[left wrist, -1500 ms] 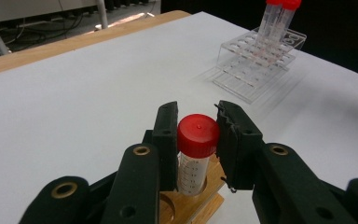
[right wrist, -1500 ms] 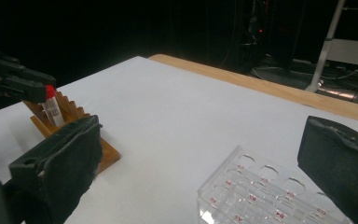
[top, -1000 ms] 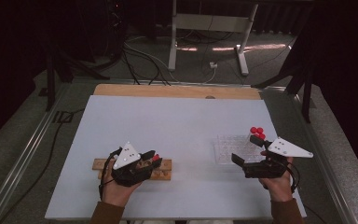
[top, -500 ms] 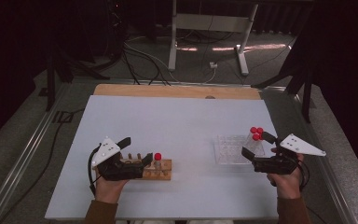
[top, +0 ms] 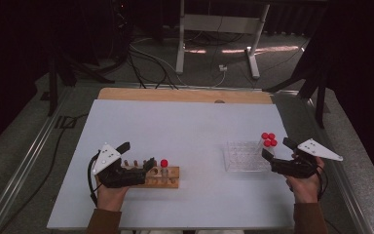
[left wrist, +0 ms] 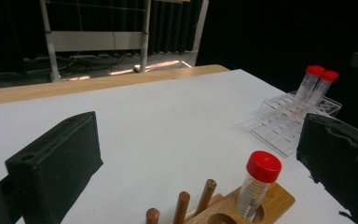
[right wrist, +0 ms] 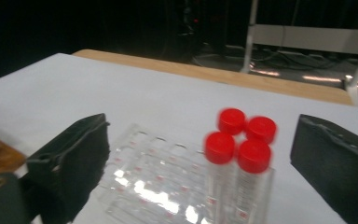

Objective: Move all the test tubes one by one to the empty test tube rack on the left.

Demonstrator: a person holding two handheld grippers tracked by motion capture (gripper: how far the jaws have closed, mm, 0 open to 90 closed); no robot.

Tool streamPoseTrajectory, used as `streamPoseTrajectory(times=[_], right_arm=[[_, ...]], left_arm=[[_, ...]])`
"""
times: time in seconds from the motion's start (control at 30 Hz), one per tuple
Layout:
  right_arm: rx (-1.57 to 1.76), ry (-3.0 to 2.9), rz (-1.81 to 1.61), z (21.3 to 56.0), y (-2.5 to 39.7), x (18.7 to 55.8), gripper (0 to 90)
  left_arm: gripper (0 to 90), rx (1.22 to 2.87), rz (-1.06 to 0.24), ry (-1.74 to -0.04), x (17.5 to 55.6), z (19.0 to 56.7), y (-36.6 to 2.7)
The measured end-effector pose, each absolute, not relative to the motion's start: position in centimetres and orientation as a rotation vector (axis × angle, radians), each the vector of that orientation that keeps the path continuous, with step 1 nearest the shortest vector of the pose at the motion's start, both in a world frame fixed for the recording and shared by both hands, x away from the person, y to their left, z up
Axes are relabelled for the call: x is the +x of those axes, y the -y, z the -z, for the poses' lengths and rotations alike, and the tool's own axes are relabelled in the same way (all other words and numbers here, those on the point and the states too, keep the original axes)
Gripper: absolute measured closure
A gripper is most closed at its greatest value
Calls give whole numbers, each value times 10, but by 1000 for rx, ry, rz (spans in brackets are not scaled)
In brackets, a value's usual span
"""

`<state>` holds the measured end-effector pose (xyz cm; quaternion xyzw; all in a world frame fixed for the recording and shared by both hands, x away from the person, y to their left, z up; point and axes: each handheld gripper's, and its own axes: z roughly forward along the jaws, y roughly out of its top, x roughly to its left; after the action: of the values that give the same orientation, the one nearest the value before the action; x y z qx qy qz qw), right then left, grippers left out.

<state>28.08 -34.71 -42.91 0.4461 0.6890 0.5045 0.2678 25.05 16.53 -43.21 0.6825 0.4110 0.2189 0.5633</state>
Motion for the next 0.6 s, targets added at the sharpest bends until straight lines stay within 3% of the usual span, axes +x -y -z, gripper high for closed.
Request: streamPoseTrajectory(times=[0.2, 0.3, 0.6], right_arm=[[1280, -1856, -1296, 446, 356, 290, 173], [1272, -1884, -1215, 456, 358, 292, 343], [1259, -1902, -1159, 463, 364, 294, 575]], left_arm=[[5, 1592, -521, -986, 250, 432, -168], [5, 1588, -521, -989, 251, 432, -170], [5, 1584, -520, -992, 251, 431, -170]])
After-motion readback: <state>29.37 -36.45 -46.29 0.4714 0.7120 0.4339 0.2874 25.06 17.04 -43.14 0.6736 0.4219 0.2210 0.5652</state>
